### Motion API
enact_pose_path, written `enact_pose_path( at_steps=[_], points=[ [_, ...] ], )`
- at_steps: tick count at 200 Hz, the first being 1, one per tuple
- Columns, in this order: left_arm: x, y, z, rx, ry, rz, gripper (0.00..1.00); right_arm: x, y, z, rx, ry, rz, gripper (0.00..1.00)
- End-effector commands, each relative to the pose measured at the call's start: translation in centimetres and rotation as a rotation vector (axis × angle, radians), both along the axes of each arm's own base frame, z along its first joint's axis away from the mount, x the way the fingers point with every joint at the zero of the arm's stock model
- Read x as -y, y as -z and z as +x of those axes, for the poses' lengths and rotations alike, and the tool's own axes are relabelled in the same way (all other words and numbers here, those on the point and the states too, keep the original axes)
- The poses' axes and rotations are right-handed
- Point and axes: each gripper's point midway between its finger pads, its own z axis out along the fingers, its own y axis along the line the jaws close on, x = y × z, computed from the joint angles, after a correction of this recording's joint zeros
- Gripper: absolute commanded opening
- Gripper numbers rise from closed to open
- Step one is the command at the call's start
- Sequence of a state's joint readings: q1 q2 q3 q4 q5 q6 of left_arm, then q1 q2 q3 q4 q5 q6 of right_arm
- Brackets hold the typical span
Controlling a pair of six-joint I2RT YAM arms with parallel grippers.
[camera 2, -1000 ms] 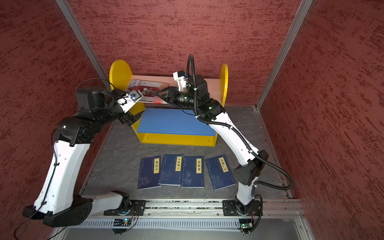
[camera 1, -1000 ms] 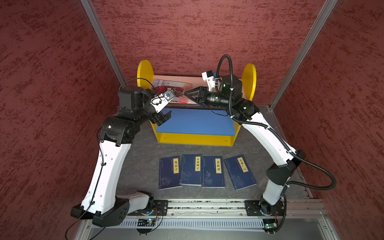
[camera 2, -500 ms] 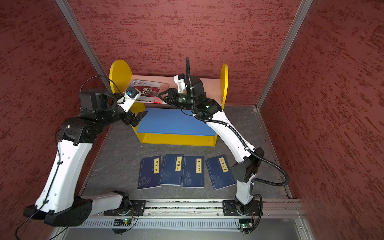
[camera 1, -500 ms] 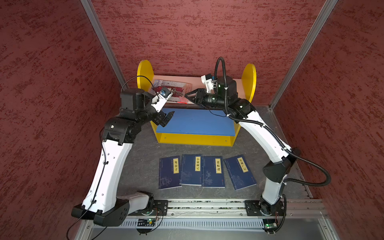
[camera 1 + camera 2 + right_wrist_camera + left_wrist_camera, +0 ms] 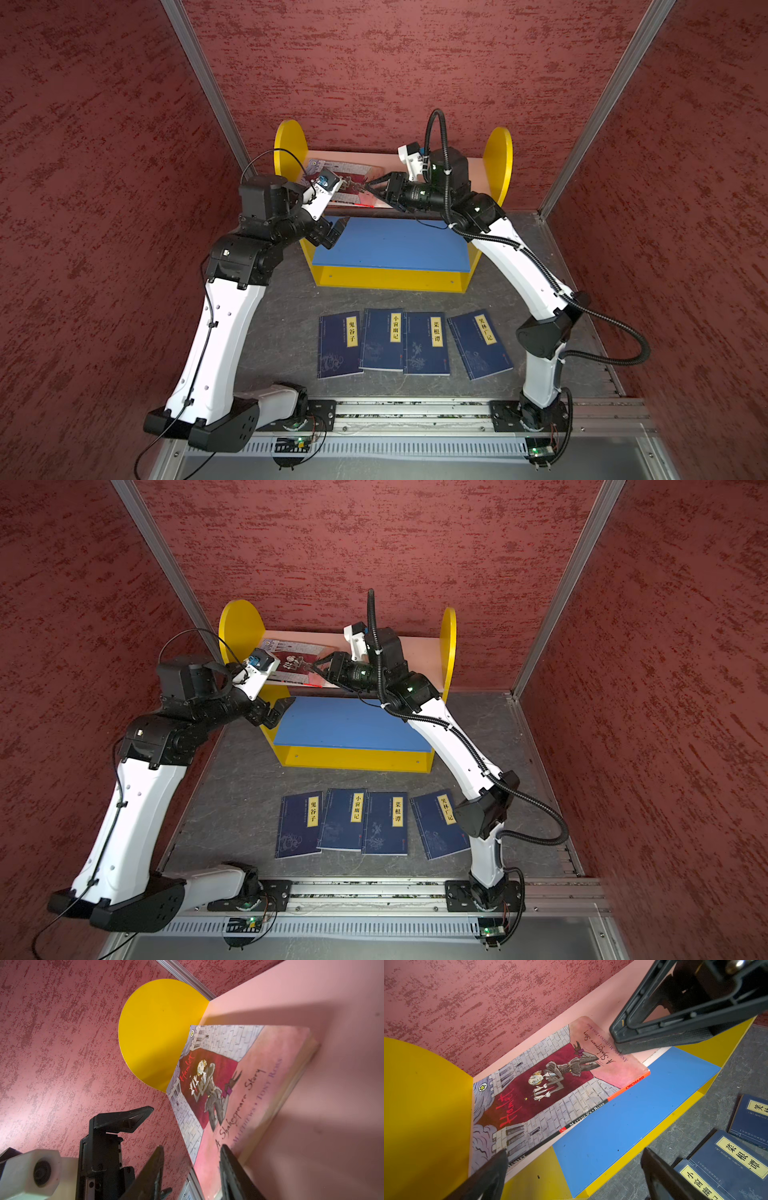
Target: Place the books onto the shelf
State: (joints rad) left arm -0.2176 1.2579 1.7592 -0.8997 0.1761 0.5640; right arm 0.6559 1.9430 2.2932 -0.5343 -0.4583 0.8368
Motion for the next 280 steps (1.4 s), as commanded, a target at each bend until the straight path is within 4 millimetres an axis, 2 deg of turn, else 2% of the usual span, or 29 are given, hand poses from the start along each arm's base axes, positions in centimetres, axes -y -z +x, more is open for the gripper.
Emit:
enact_pose_path(
  at_steps=[1,47,110,166,208,280],
  points=[
    [0.4,-0.2,0.1,0.006,0.022,-0.035,0.99,0.5,-1.5,-0.3,0.038,0.029,-0.001,0.45],
    [0.7,-0.1,0.1,0.005,0.037,-0.039,0.99,1.6,-3.0,-0.5,0.075,0.078,0.004,0.45],
    [0.8,-0.2,0.6,0.012,0.039,-0.043,0.99,2.2,-2.0,0.1,0.034,0.130,-0.038,0.45],
    [0.9,-0.4,0.6,0.016,0.043,-0.048,0.99,2.4,-2.4,-0.2,0.023,0.138,-0.038,0.45],
    [0.9,-0.5,0.7,0.015,0.039,-0.061,0.99,1.6,-1.0,0.3,-0.024,0.126,-0.058,0.45],
    [1.0,-0.4,1.1,0.013,0.042,-0.070,0.99,0.9,0.0,0.6,-0.055,0.113,-0.071,0.44]
  ],
)
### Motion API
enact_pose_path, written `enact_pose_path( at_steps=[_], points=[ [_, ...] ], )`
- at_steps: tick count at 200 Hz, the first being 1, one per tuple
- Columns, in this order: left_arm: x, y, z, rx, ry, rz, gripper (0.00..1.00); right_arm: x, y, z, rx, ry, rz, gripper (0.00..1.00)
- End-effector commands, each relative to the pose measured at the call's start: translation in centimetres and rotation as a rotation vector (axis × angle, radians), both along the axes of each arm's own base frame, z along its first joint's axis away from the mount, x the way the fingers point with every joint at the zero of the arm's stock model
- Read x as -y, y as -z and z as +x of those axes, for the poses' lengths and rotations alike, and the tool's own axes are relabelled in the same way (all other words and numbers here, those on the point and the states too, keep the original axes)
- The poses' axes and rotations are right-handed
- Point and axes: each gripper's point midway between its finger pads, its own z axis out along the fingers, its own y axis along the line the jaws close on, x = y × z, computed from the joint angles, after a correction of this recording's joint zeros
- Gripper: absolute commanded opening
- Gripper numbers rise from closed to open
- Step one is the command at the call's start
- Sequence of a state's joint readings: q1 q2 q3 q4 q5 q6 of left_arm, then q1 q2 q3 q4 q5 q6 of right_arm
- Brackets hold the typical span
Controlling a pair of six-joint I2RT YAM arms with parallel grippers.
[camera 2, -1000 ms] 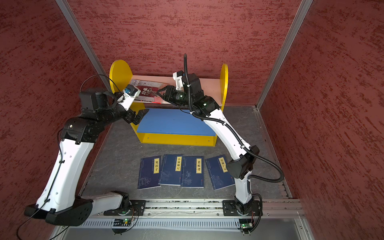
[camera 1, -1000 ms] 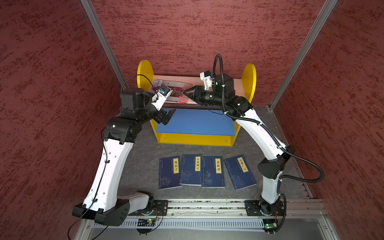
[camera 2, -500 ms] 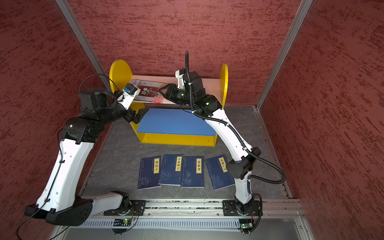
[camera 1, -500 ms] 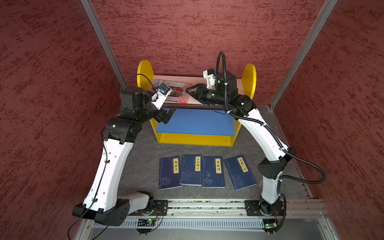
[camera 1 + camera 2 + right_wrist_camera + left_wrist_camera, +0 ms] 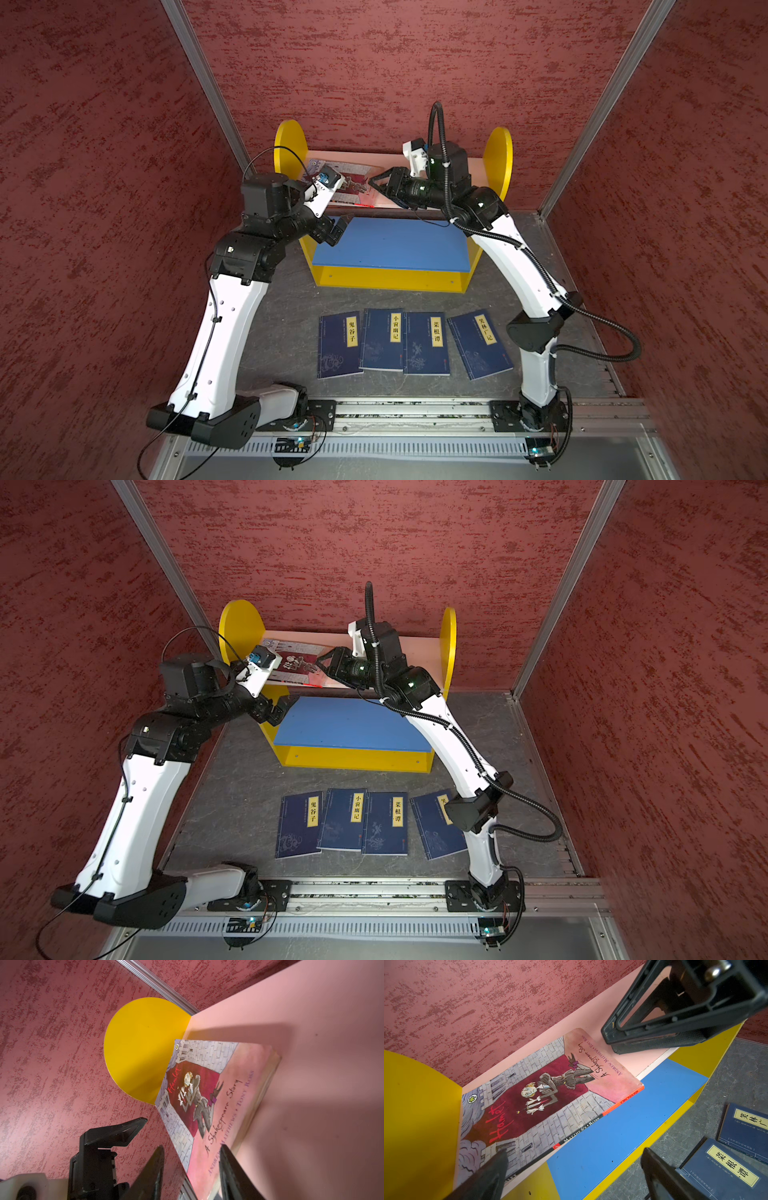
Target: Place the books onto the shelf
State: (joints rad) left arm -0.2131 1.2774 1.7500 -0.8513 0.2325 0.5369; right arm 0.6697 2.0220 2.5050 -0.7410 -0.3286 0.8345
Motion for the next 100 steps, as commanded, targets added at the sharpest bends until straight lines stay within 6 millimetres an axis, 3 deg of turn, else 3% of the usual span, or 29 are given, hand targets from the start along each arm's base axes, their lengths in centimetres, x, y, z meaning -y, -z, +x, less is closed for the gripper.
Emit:
enact_pose_path(
  at_steps=[1,100],
  points=[
    [0.1,-0.3,0.3,0.009,0.005,-0.022,0.99,0.0,-0.1,-0.3,-0.017,0.002,-0.001,0.44],
    [0.2,-0.3,1.3,0.009,-0.007,-0.043,0.99,-1.0,0.5,0.1,-0.029,-0.025,0.019,0.44]
  ],
)
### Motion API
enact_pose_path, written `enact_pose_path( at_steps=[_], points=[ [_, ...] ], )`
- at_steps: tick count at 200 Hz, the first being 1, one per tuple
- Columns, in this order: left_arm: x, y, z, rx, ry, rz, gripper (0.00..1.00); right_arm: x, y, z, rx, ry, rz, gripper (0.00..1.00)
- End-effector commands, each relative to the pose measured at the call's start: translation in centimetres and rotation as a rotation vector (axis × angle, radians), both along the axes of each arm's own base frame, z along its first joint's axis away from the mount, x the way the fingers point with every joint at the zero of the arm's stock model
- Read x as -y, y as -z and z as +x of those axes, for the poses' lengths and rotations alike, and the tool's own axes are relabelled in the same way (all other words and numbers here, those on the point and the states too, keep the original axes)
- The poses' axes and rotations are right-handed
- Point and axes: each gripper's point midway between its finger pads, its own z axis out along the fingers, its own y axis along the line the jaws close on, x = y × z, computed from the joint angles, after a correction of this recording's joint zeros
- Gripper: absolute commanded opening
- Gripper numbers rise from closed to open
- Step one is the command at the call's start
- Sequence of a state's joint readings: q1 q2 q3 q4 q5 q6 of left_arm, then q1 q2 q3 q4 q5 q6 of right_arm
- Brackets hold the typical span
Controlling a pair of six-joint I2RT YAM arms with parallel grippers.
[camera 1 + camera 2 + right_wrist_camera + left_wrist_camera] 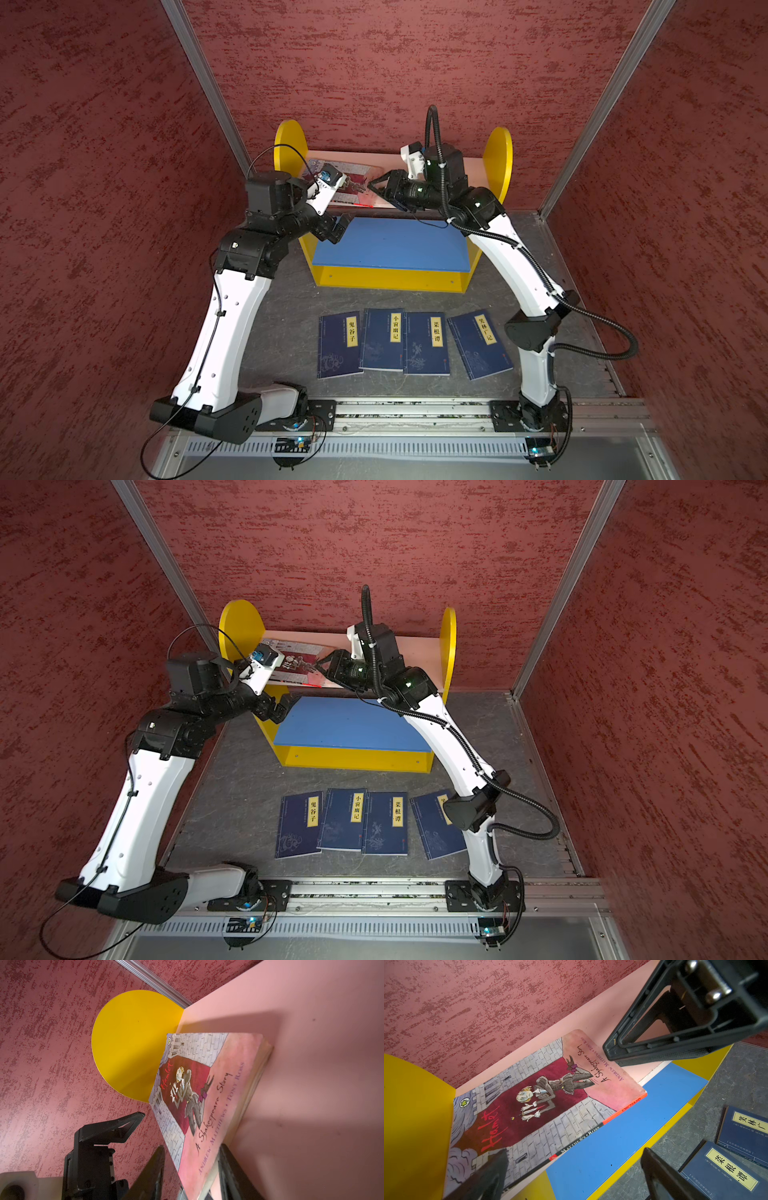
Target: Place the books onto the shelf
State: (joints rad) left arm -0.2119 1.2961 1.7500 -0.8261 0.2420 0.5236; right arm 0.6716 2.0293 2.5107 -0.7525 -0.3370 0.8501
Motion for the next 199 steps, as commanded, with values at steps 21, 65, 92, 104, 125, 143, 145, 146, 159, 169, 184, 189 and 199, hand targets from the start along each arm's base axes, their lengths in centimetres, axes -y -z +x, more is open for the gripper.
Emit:
enact_pose_path(
  at_steps=[21,65,92,104,125,143,145,146,159,169,184,189,199],
  points=[
    [-0.1,-0.4,0.7,0.011,-0.012,-0.033,0.99,-1.2,0.0,0.2,-0.006,-0.033,0.036,0.44],
    [-0.1,-0.2,1.1,0.005,-0.018,-0.034,0.99,-1.7,0.1,0.2,-0.010,-0.048,0.045,0.44],
    [-0.2,-0.2,1.4,0.009,-0.023,-0.038,0.99,-1.7,0.0,0.3,-0.003,-0.047,0.046,0.44],
    [-0.2,-0.1,1.5,0.008,-0.024,-0.039,0.99,-1.8,0.0,0.3,-0.003,-0.050,0.050,0.44],
    [-0.1,-0.3,1.6,0.012,-0.027,-0.045,1.00,-1.9,0.2,0.3,-0.009,-0.053,0.050,0.44],
    [-0.1,-0.3,1.8,0.012,-0.027,-0.048,0.99,-1.7,0.0,0.3,-0.006,-0.048,0.050,0.45],
    [-0.1,-0.3,1.8,0.012,-0.027,-0.049,1.00,-1.7,0.0,0.4,-0.005,-0.046,0.049,0.45],
    [-0.1,-0.3,1.8,0.013,-0.026,-0.049,1.00,-1.7,0.0,0.4,-0.004,-0.045,0.049,0.45],
    [-0.1,-0.4,2.0,0.013,-0.029,-0.053,0.99,-1.3,-0.6,0.3,0.009,-0.031,0.051,0.46],
    [-0.1,-0.3,2.1,0.009,-0.031,-0.053,0.99,-0.9,-1.3,0.2,0.026,-0.014,0.052,0.47],
    [-0.1,-0.4,2.2,0.007,-0.033,-0.059,0.99,0.0,-2.4,0.0,0.056,0.015,0.052,0.48],
    [-0.1,-0.4,2.2,0.007,-0.032,-0.060,0.99,0.3,-2.8,-0.1,0.065,0.026,0.052,0.48],
    [-0.1,-0.3,2.3,0.004,-0.033,-0.059,1.00,1.0,-3.7,-0.4,0.087,0.043,0.054,0.48]
  ],
)
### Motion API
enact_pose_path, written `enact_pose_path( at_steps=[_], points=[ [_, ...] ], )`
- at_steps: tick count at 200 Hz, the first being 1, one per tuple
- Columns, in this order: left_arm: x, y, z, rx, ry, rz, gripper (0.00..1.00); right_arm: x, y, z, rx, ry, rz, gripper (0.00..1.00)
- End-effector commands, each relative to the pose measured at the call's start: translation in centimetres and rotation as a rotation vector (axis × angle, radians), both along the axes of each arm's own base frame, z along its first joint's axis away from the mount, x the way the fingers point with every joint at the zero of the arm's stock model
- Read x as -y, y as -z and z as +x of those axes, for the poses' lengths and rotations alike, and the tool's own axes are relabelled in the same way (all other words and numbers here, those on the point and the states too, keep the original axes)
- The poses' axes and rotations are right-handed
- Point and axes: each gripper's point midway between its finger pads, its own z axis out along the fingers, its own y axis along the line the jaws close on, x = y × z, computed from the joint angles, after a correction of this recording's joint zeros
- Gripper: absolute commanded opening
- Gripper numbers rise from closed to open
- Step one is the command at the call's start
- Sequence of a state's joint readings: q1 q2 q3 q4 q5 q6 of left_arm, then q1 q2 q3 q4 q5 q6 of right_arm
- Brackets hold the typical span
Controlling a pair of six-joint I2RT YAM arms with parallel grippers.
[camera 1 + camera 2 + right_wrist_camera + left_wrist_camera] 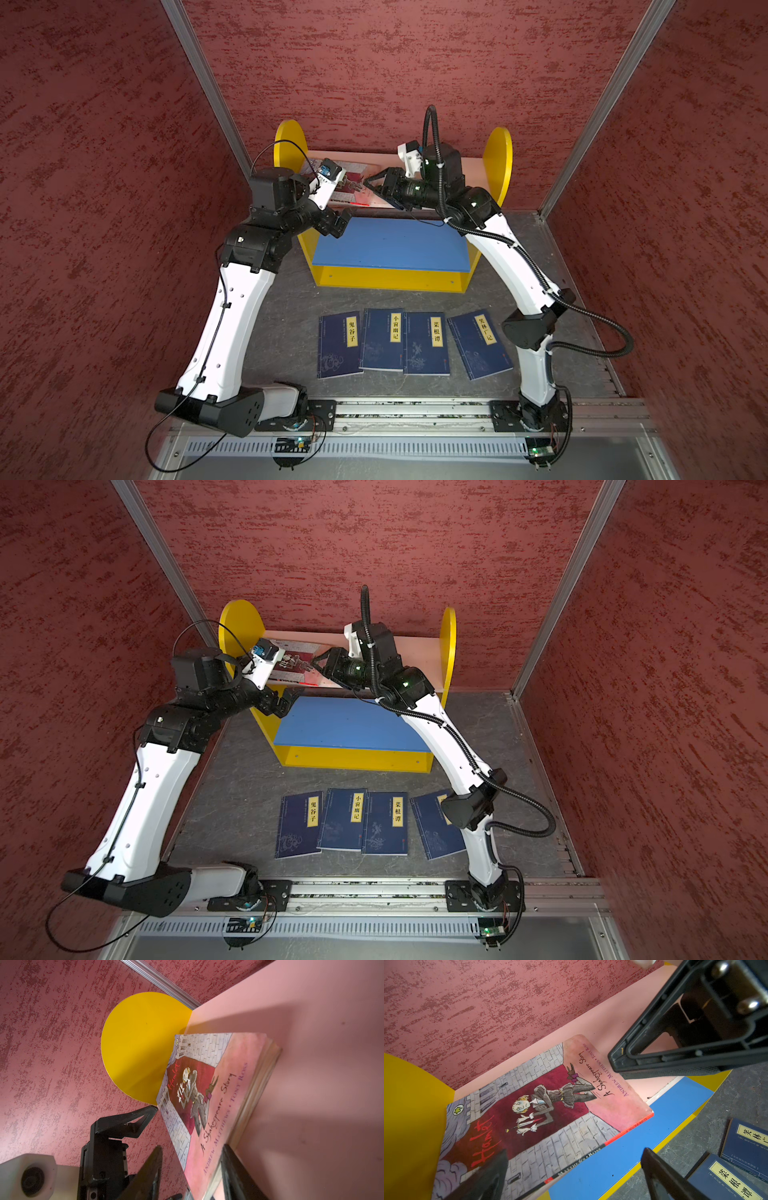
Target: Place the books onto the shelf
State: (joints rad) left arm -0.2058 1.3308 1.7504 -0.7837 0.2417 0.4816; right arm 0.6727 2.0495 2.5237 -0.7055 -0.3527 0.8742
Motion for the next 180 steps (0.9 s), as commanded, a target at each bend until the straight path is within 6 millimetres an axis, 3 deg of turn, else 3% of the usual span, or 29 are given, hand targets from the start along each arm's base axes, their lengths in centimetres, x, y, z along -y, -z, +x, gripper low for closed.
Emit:
enact_pose_path(
  at_steps=[1,34,180],
  points=[
    [-0.2,-0.6,0.7,0.013,-0.012,-0.023,0.99,1.8,-3.2,-0.8,0.080,0.058,0.014,0.48],
    [-0.2,-0.5,0.9,0.010,-0.018,-0.031,0.99,3.2,-4.9,-1.8,0.116,0.085,0.011,0.49],
    [0.0,-0.9,2.2,0.004,-0.039,-0.072,0.99,3.4,-4.7,-2.7,0.103,0.061,-0.001,0.49]
  ],
)
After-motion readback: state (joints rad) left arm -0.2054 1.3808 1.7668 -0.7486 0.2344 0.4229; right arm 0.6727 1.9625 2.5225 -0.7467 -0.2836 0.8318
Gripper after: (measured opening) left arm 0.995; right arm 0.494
